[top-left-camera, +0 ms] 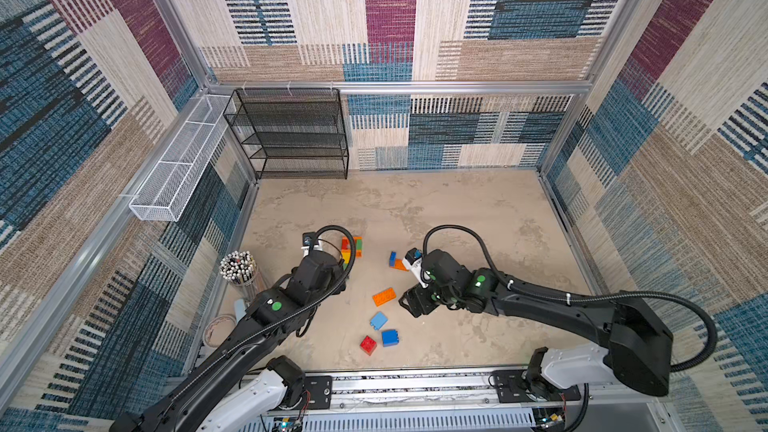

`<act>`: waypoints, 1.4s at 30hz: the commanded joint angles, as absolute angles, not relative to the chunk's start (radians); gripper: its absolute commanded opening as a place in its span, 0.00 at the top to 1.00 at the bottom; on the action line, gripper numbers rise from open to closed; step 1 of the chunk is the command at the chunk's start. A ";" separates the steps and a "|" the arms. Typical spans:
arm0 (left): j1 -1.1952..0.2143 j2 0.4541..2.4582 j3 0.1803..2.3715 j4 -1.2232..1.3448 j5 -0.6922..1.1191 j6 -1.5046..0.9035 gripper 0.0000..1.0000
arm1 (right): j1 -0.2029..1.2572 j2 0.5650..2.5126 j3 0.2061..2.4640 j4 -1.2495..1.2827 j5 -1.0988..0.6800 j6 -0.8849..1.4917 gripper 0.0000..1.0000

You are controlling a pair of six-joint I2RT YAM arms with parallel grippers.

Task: Assemble the letter p with lego
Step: Pick up the lego brick from the center of the board.

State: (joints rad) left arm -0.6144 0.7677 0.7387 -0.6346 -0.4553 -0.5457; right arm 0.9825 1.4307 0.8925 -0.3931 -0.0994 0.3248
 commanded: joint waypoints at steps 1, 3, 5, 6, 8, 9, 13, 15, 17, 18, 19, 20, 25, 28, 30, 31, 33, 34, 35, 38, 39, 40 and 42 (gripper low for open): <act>-0.601 0.688 0.702 -0.650 -0.536 -0.534 0.22 | 1.032 1.522 0.952 -0.427 -0.067 0.342 0.23; -0.599 0.644 0.678 -0.654 -0.549 -0.549 0.21 | 1.067 1.593 0.999 -0.441 -0.050 0.347 0.25; -0.598 0.620 0.659 -0.650 -0.553 -0.555 0.21 | 1.092 1.651 1.037 -0.457 -0.034 0.343 0.26; -0.598 0.612 0.654 -0.649 -0.555 -0.557 0.21 | 1.104 1.679 1.056 -0.468 -0.024 0.335 0.27; -0.597 0.603 0.649 -0.652 -0.558 -0.558 0.20 | 1.119 1.717 1.081 -0.498 0.011 0.322 0.28; -0.597 0.599 0.647 -0.652 -0.560 -0.555 0.20 | 1.122 1.733 1.090 -0.513 0.021 0.312 0.28; -0.598 0.589 0.641 -0.650 -0.561 -0.558 0.20 | 1.143 1.771 1.113 -0.530 0.038 0.272 0.27; -0.597 0.583 0.636 -0.646 -0.565 -0.560 0.20 | 1.149 1.795 1.130 -0.545 0.044 0.266 0.27; -0.596 0.578 0.634 -0.644 -0.567 -0.559 0.20 | 1.153 1.814 1.141 -0.551 0.041 0.255 0.28; -0.597 0.576 0.633 -0.646 -0.568 -0.560 0.20 | 1.156 1.822 1.144 -0.549 0.036 0.249 0.28; -0.596 0.575 0.633 -0.648 -0.570 -0.561 0.20 | 1.159 1.826 1.146 -0.548 0.036 0.246 0.28; -0.597 0.571 0.632 -0.651 -0.574 -0.563 0.20 | 1.163 1.833 1.150 -0.550 0.035 0.241 0.28; -0.596 0.559 0.627 -0.651 -0.580 -0.567 0.20 | 1.172 1.873 1.175 -0.565 0.098 0.227 0.28; -0.597 0.558 0.627 -0.652 -0.583 -0.567 0.20 | 1.172 1.893 1.200 -0.554 0.121 0.213 0.30; -0.597 0.553 0.630 -0.655 -0.583 -0.568 0.20 | 1.172 1.905 1.217 -0.548 0.144 0.203 0.30; -0.597 0.549 0.629 -0.656 -0.584 -0.569 0.20 | 1.172 1.913 1.227 -0.545 0.153 0.195 0.31; -0.597 0.542 0.627 -0.657 -0.584 -0.570 0.20 | 1.172 1.932 1.249 -0.543 0.163 0.179 0.31; -0.597 0.542 0.627 -0.658 -0.585 -0.570 0.20 | 1.172 1.942 1.260 -0.540 0.167 0.171 0.30; -0.597 0.541 0.626 -0.658 -0.586 -0.570 0.20 | 1.172 1.952 1.271 -0.538 0.167 0.164 0.29; -0.596 0.540 0.625 -0.659 -0.585 -0.570 0.20 | 1.172 1.978 1.294 -0.530 0.159 0.141 0.25; -0.597 0.538 0.625 -0.660 -0.584 -0.570 0.20 | 1.172 1.983 1.299 -0.527 0.155 0.134 0.25; -0.596 0.536 0.626 -0.660 -0.585 -0.571 0.20 | 1.172 1.989 1.305 -0.525 0.154 0.127 0.25; -0.596 0.531 0.624 -0.660 -0.585 -0.570 0.20 | 1.171 1.999 1.312 -0.519 0.154 0.115 0.25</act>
